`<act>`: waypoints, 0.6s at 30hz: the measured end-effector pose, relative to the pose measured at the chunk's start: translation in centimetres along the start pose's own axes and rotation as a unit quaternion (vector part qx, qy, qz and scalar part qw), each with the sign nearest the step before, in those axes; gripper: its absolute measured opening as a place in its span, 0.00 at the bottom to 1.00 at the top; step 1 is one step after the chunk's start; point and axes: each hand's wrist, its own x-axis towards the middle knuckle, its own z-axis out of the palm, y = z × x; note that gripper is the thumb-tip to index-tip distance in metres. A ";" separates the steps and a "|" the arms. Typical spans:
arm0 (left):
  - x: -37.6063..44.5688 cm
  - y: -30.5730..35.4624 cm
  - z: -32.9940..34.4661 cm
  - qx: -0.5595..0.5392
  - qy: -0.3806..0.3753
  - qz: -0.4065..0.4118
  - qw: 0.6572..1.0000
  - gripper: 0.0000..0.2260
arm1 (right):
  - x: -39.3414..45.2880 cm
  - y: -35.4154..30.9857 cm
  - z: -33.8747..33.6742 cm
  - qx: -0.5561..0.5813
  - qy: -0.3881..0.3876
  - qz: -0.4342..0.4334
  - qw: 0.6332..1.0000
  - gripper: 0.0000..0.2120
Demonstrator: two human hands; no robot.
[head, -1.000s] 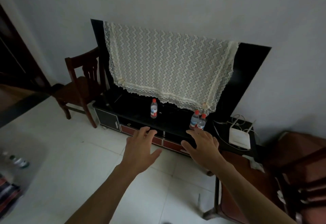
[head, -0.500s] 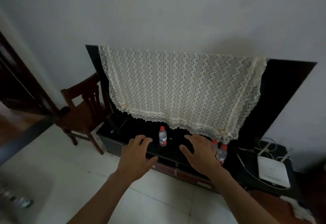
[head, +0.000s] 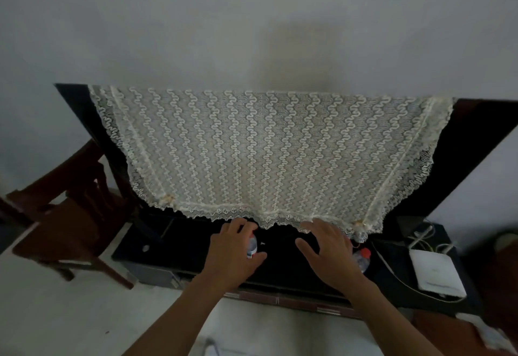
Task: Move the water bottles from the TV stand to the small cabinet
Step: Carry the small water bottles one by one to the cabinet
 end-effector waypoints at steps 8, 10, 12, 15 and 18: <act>12.1 -8.4 -1.4 -0.021 -0.047 0.150 0.987 0.28 | 6.2 -5.8 3.6 0.014 0.063 0.145 0.987 0.34; 14.0 -10.1 -1.4 -0.030 -0.064 0.171 0.983 0.27 | 6.7 -7.4 4.7 0.006 0.073 0.194 0.978 0.31; 15.2 -11.5 -1.1 -0.048 -0.083 0.198 0.975 0.27 | 6.6 -8.8 5.7 0.016 0.085 0.232 0.969 0.31; 17.2 -12.7 -0.5 -0.053 -0.111 0.246 0.962 0.27 | 6.7 -10.2 7.1 0.016 0.090 0.278 0.956 0.28; 18.7 -13.4 0.5 -0.063 -0.138 0.264 0.953 0.28 | 6.7 -10.8 8.3 0.029 0.099 0.315 0.944 0.30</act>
